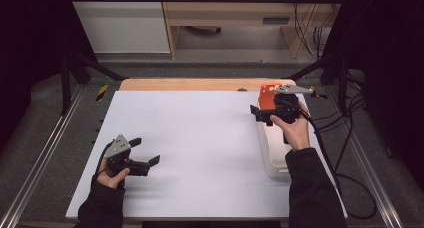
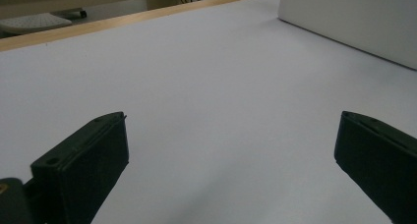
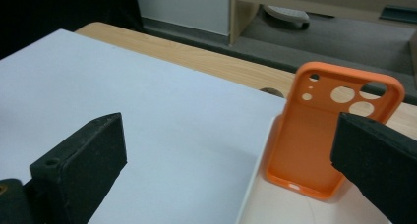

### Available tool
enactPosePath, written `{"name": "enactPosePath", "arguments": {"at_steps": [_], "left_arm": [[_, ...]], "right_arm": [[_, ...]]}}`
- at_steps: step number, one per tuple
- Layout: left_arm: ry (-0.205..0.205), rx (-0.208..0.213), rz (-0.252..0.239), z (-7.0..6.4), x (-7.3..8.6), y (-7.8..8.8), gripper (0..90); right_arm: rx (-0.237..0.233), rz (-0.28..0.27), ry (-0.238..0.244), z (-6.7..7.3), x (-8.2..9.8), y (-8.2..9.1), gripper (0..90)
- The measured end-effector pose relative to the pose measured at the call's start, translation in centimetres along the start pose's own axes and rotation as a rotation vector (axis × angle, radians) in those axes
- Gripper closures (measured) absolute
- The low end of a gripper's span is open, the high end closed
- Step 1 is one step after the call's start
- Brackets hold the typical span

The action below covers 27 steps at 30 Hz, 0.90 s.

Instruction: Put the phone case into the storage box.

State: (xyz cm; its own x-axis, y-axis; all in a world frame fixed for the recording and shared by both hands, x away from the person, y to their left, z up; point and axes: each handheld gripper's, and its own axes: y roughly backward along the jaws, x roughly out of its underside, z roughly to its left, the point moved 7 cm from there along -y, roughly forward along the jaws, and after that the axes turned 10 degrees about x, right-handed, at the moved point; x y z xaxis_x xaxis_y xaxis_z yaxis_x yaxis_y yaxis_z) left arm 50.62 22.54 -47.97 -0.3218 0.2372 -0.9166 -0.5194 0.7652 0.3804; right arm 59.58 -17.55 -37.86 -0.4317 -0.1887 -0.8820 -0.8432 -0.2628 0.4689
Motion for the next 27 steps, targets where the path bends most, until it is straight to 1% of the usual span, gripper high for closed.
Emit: {"name": "enactPosePath", "arguments": {"at_steps": [6,8,10,13,14,17,20,22,25,26,27], "left_arm": [[0.0,0.002,-0.003,-0.1,-0.1,0.0,0.0],[-0.001,0.003,0.0,-0.1,0.0,0.0,0.0],[-0.001,0.005,0.002,-0.1,0.0,-0.1,0.0],[-0.004,0.007,0.003,-0.2,0.0,-0.1,0.0],[-0.005,0.007,0.003,-0.2,0.0,-0.1,0.0],[-0.007,0.008,0.002,-0.3,0.0,-0.1,0.0],[-0.008,0.008,0.004,-0.3,0.0,-0.1,0.0],[-0.01,0.011,0.002,-0.3,0.0,-0.1,0.0],[-0.011,0.013,0.0,-0.4,-0.1,-0.1,0.0],[-0.012,0.015,0.0,-0.4,-0.1,-0.1,0.0],[-0.013,0.017,0.0,-0.4,-0.1,-0.1,0.0]], "right_arm": [[-0.068,-0.022,0.044,1.7,0.9,1.8,0.6],[-0.086,-0.031,0.073,2.2,1.4,2.3,0.6],[-0.107,-0.042,0.091,2.6,1.8,2.9,0.8],[-0.13,-0.054,0.105,3.0,2.5,3.6,1.4],[-0.139,-0.059,0.102,3.2,2.7,3.9,1.5],[-0.171,-0.082,0.09,3.5,3.3,4.6,1.5],[-0.187,-0.1,0.098,3.6,3.9,5.1,1.4],[-0.212,-0.109,0.101,3.7,4.3,5.5,0.7],[-0.251,-0.127,0.122,3.6,5.2,6.2,0.4],[-0.259,-0.129,0.123,3.5,5.5,6.3,0.3],[-0.258,-0.133,0.118,3.3,5.8,6.4,0.4]]}}
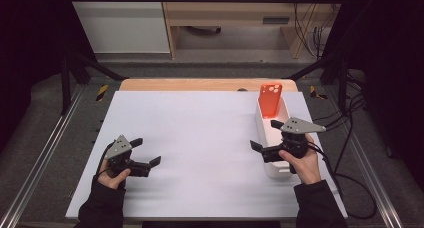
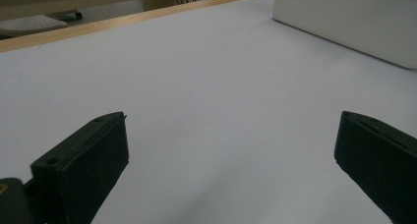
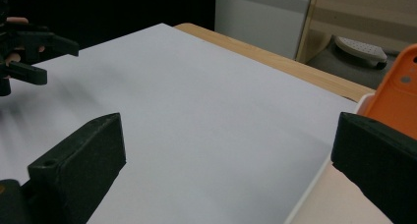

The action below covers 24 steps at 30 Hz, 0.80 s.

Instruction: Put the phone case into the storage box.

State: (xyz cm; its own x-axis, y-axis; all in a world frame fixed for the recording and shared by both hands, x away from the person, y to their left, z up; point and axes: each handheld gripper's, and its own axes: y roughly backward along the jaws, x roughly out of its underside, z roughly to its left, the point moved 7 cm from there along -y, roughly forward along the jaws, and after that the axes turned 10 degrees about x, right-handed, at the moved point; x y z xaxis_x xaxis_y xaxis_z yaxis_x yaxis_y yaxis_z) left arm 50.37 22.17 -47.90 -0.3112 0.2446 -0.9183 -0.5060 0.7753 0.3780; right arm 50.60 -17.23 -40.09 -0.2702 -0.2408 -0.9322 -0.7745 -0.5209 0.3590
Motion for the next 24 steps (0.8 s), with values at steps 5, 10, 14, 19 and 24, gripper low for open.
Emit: {"name": "enactPosePath", "arguments": {"at_steps": [5,10,14,19,24], "left_arm": [[-0.003,0.006,-0.004,-0.1,-0.1,0.0,0.0],[-0.008,0.018,-0.013,-0.3,-0.2,0.0,0.0],[-0.011,0.024,-0.012,-0.4,-0.2,0.0,0.0],[-0.012,0.026,-0.014,-0.5,-0.3,0.0,0.0],[-0.016,0.03,-0.016,-0.6,-0.3,-0.1,0.0]], "right_arm": [[-0.002,-0.002,-0.003,-1.0,1.5,1.2,0.4],[0.018,-0.021,-0.002,-1.9,2.6,2.4,0.4],[0.025,-0.026,0.0,-2.4,3.5,2.8,0.4],[0.036,-0.025,-0.001,-3.0,4.9,3.3,0.4],[0.033,-0.034,-0.018,-3.6,5.5,3.8,0.4]]}}
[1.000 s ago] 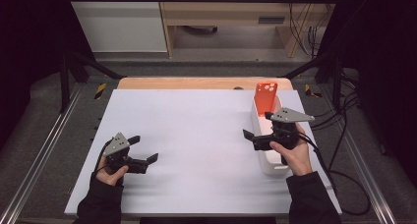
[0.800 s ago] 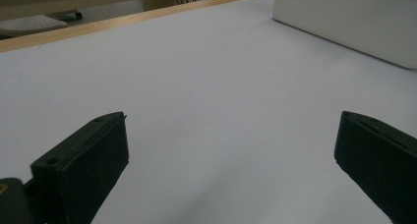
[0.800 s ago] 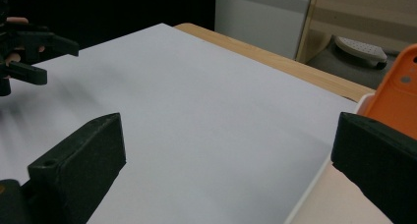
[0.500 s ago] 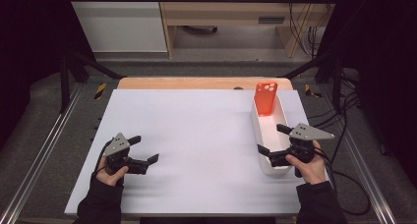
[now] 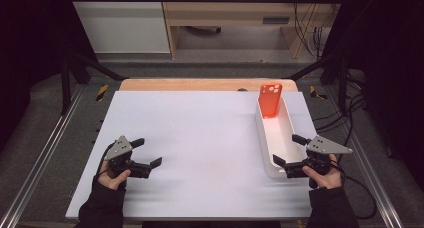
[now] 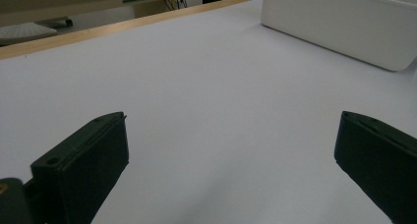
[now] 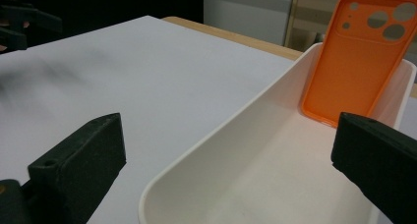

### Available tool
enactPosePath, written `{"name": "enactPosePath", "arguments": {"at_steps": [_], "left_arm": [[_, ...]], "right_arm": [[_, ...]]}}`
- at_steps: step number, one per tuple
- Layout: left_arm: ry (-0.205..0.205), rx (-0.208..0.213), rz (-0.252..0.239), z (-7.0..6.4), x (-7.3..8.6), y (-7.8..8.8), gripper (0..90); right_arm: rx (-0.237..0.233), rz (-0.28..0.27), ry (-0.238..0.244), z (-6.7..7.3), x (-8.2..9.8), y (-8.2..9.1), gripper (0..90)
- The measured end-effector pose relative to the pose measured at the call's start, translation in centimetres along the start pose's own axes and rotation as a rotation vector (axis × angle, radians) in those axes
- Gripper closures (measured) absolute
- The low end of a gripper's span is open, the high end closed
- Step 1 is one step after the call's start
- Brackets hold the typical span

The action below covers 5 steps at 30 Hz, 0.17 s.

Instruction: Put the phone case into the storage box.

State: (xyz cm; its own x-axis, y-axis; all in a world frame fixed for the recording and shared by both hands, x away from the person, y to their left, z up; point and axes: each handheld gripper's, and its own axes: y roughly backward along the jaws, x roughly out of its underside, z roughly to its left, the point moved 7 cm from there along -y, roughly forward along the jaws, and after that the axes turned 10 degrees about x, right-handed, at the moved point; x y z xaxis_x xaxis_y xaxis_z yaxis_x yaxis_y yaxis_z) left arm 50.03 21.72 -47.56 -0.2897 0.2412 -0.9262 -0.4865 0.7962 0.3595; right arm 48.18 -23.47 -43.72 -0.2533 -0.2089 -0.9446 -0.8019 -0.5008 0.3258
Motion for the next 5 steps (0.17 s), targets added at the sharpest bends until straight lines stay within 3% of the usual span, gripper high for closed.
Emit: {"name": "enactPosePath", "arguments": {"at_steps": [5], "left_arm": [[-0.003,0.001,0.0,-0.01,-0.03,0.02,0.0]], "right_arm": [[-0.003,-0.001,-0.003,-0.33,0.33,0.34,0.4]]}}
